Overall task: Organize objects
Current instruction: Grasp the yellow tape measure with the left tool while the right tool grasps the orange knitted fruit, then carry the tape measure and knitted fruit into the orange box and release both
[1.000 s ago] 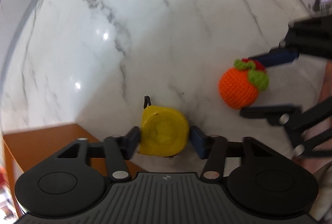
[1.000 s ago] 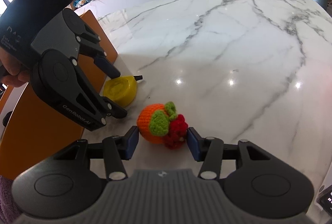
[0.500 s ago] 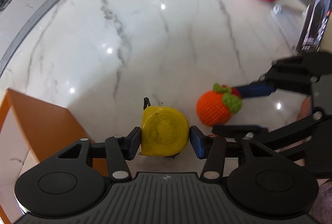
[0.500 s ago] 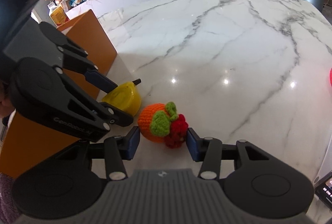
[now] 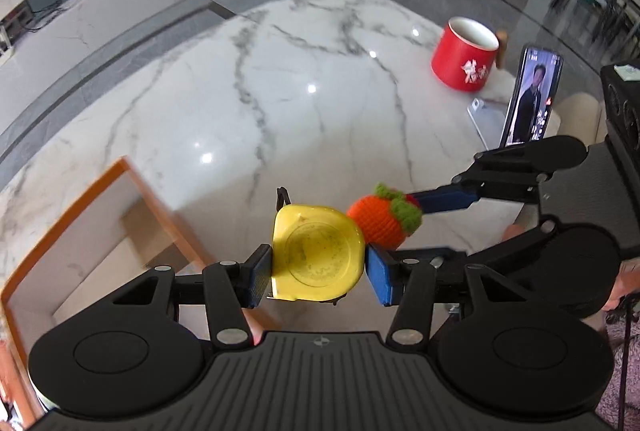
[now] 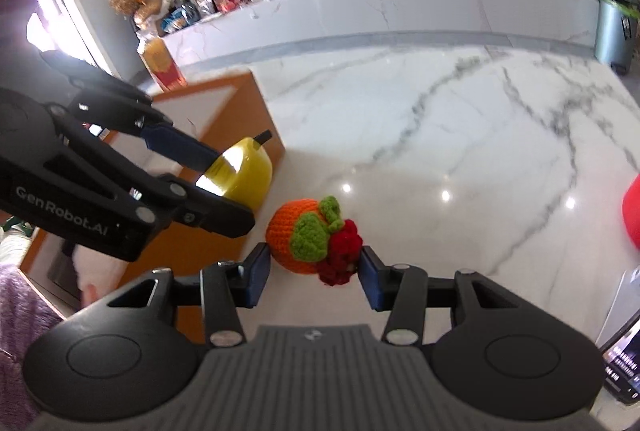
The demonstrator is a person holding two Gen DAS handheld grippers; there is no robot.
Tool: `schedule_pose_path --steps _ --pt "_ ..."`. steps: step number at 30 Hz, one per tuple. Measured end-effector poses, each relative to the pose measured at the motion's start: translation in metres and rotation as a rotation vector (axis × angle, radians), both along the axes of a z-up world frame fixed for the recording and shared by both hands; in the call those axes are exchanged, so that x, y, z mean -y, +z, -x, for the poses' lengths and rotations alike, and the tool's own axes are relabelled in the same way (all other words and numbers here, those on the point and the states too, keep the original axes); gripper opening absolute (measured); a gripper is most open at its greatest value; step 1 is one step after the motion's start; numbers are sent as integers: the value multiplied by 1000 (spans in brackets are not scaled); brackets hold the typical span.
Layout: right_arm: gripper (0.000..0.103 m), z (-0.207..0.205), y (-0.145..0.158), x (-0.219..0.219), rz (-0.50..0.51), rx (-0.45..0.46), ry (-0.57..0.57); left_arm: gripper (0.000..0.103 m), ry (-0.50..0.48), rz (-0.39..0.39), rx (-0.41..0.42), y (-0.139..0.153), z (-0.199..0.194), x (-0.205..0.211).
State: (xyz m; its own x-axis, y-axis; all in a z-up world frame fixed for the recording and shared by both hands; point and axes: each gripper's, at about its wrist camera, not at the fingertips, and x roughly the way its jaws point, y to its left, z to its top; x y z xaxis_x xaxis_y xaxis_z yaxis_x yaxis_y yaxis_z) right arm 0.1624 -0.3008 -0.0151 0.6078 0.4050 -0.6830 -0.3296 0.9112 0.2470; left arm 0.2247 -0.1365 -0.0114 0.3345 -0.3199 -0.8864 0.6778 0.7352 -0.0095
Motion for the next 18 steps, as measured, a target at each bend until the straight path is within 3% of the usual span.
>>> schedule_pose_path --steps 8,18 --pt "50 8 47 -48 36 99 116 59 80 -3 63 21 14 -71" --pt "50 4 68 -138 163 127 295 59 167 -33 70 -5 8 -137"
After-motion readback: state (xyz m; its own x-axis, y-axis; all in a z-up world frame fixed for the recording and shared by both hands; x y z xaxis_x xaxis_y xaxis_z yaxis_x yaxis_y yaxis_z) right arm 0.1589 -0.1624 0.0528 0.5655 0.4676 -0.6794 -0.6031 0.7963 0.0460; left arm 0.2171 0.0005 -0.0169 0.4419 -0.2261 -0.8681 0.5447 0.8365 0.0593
